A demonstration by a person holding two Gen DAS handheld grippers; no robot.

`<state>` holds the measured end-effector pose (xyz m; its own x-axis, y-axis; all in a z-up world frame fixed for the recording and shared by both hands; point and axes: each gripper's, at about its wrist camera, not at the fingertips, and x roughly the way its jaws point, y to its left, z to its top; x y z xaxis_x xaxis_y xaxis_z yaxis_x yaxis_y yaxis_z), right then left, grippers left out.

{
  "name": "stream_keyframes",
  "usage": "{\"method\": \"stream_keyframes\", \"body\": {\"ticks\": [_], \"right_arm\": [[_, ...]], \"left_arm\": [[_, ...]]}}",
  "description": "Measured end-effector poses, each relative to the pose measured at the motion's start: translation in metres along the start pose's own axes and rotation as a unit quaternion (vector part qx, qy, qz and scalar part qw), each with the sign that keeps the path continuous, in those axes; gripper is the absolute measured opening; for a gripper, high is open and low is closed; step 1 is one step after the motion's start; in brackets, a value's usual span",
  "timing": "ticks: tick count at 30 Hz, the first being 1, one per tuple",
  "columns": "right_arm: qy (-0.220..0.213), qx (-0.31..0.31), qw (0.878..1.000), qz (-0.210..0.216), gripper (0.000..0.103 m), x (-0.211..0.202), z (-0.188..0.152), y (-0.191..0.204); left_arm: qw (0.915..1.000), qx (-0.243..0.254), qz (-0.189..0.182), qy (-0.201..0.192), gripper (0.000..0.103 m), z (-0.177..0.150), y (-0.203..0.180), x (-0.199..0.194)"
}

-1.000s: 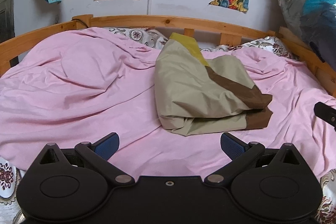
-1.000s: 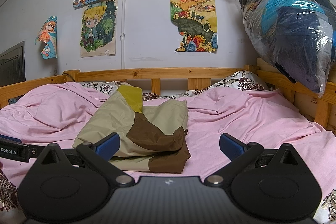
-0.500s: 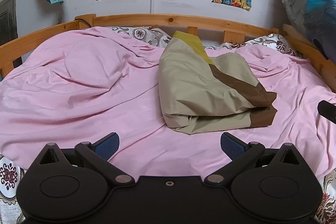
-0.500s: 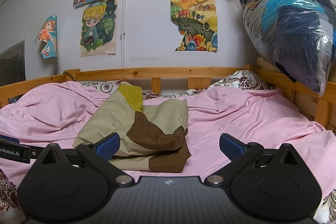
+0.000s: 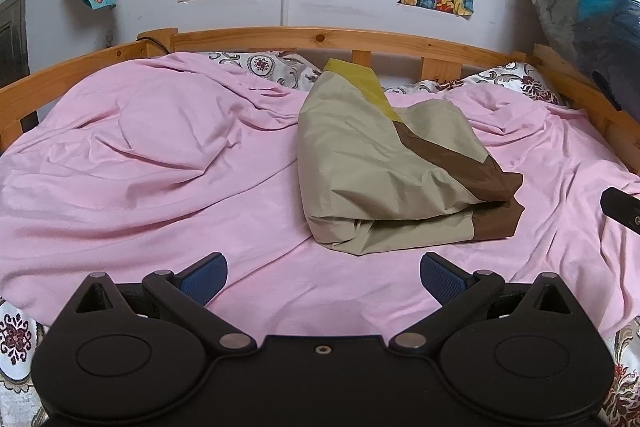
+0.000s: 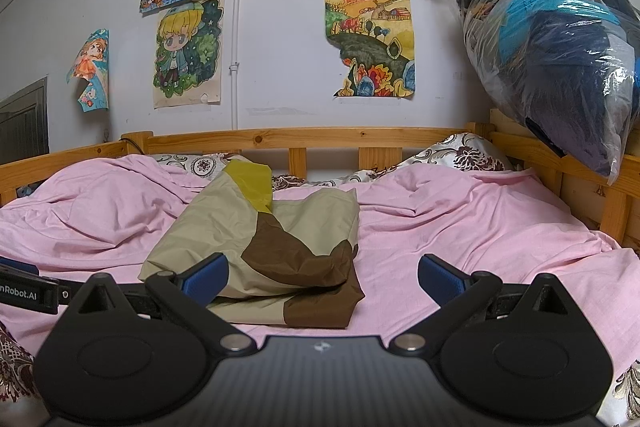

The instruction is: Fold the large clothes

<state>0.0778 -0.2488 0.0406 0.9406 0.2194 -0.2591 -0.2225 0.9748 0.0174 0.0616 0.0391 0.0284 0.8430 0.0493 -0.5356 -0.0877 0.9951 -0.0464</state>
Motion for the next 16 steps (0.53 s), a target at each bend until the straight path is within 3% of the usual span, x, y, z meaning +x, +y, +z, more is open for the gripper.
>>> {"method": "stream_keyframes", "body": {"ticks": [16], "right_arm": [[0.000, 0.000, 1.000, 0.000, 0.103, -0.0003, -0.0003, 0.0003]], "left_arm": [[1.0000, -0.001, -0.002, 0.006, 0.102, 0.0001, 0.0021, 0.0023]]}}
